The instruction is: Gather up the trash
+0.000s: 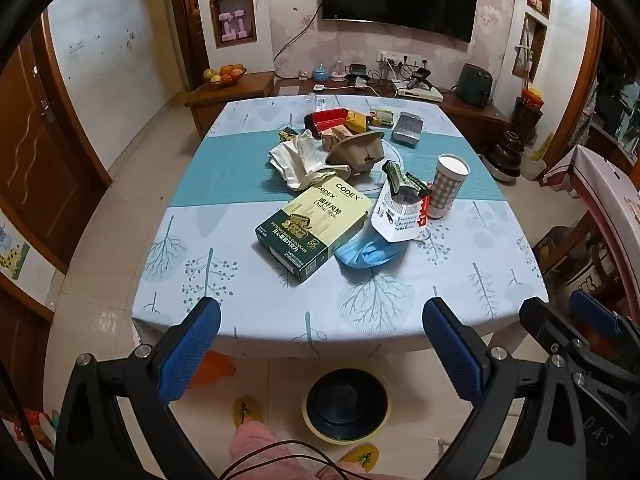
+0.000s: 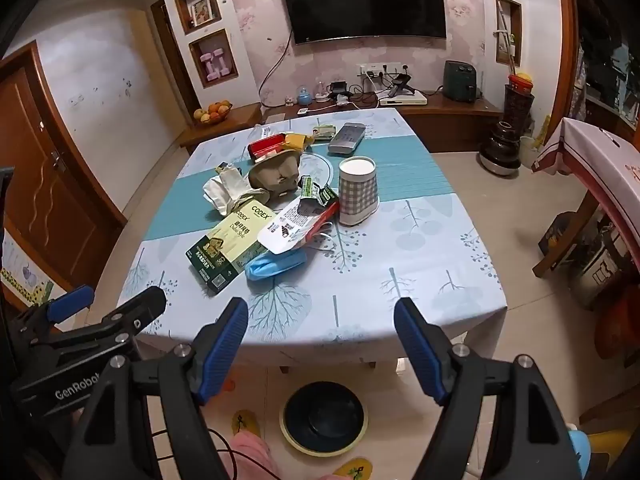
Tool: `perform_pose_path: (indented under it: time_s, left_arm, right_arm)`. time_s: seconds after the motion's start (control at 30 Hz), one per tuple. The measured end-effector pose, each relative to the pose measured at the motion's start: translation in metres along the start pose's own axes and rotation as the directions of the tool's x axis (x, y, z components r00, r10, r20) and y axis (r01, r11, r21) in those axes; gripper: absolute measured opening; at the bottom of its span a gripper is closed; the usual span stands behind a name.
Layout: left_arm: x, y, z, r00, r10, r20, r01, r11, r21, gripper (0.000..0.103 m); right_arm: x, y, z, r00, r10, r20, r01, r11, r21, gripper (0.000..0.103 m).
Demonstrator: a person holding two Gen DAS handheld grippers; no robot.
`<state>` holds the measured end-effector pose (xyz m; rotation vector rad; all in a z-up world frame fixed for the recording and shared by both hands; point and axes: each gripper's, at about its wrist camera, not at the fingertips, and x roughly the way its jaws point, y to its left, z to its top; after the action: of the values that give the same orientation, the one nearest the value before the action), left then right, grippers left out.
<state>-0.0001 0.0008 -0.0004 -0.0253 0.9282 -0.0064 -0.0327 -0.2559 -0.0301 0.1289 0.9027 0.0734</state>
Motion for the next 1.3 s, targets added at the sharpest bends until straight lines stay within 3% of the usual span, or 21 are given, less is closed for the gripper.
perform_pose_path:
  time_s: [0.23, 0.43, 1.3]
  left_arm:
    - [0.0, 0.01, -0.008, 1.0, -0.004, -0.01, 0.004, 1.0, 0.013, 0.1]
    - [0.002, -0.006, -0.007, 0.999, 0.022, -0.029, -0.022, 0.999, 0.025, 0.1]
    - [0.008, -0.006, -0.007, 0.998, 0.048, -0.031, -0.048, 0.999, -0.004, 0.1]
  right_arm:
    - [-0.001, 0.001, -0.005, 1.0, -0.012, -0.002, 0.012, 1.0, -0.012, 0.076]
    - [0.005, 0.004, -0.004, 0.999, -0.028, -0.019, 0.028, 1.0, -0.003, 0.076]
    - [0.017, -0.002, -0.006, 0.999, 0.002, -0.043, -0.002, 1.0, -0.018, 0.076]
